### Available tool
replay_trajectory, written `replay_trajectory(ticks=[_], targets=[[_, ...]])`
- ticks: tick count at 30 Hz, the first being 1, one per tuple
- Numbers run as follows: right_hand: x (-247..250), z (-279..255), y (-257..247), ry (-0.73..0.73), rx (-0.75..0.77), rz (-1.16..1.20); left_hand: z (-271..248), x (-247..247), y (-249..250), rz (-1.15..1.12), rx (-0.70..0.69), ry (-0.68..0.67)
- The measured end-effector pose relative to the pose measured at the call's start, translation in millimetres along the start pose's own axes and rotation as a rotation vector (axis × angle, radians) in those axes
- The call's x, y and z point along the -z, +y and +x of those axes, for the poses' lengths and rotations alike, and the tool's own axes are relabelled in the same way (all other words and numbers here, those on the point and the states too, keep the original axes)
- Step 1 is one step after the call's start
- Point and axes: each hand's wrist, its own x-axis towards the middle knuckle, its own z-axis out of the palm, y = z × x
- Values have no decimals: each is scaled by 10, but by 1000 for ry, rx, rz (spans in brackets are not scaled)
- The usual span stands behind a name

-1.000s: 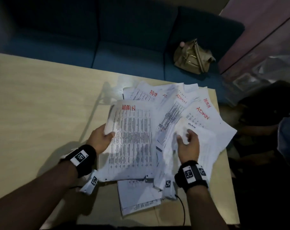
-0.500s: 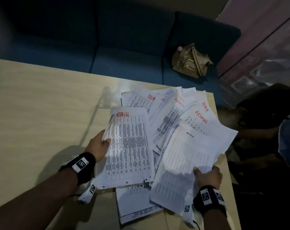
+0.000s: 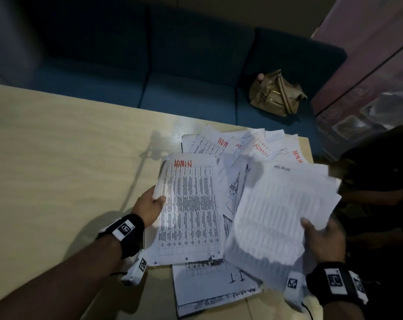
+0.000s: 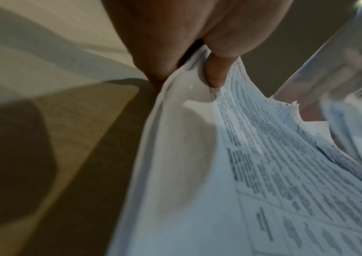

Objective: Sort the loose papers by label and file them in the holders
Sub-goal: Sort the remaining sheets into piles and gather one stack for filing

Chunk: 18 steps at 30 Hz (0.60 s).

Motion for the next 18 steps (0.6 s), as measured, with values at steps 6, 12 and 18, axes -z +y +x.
replay_trajectory(ticks=[6,12,18], targets=[[-548,9,-181,-215,0,-10,-17,-21,32,-92,-19,-1],[-1341,-438,-314,-411,-17,111,-120,-140,159,-240,-46,1],[-1668,-420,-227,-454,24,-74,-176,-42,33,-118,-86,-75]])
